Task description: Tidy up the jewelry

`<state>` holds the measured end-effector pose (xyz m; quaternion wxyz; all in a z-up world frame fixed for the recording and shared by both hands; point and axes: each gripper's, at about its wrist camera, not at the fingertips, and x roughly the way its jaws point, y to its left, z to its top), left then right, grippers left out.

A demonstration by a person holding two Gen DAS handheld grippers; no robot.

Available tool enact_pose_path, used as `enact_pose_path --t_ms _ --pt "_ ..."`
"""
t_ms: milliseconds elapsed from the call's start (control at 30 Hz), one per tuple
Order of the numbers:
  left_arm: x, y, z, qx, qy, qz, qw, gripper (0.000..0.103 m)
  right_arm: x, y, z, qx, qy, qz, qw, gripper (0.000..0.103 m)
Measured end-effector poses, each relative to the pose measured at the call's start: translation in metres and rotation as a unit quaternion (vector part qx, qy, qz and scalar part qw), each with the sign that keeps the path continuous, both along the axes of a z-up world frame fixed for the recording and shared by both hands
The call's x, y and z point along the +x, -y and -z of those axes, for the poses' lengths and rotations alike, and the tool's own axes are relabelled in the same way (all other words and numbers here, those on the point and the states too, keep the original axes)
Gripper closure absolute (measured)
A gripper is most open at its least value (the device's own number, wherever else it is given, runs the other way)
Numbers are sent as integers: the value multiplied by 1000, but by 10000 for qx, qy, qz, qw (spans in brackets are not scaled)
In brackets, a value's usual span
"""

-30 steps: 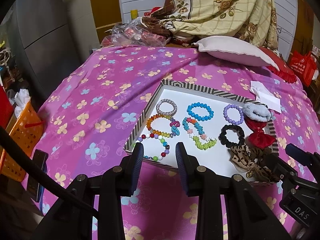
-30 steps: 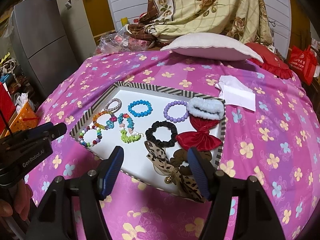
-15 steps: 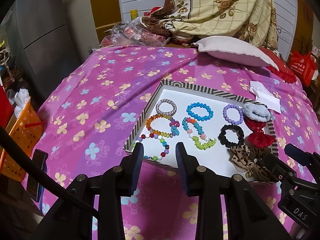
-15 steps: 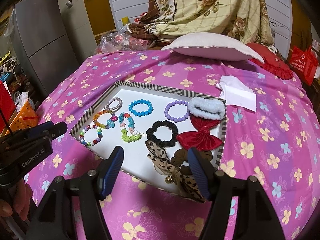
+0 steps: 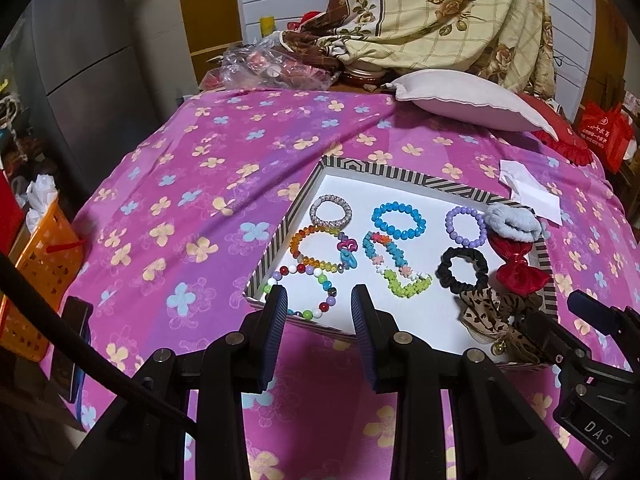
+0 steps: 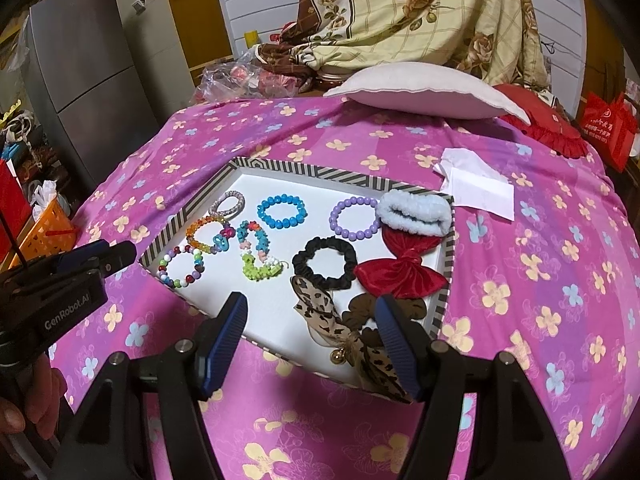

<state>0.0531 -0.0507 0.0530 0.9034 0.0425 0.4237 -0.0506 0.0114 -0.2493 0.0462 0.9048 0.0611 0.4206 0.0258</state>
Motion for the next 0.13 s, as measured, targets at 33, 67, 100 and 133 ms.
enact_pose_path --t_ms 33,67,100,133 --pt "0 0 0 22 11 6 10000 58 -1 2 0 1 5 -2 10000 33" --pt "0 0 1 39 12 14 10000 58 -2 5 -1 5 25 -1 10000 33" --pt "0 0 1 36 0 23 10000 58 -5 10 -2 1 51 10 10000 33" --pt "0 -1 1 22 -19 21 10000 58 -8 15 -2 -18 76 42 10000 33"
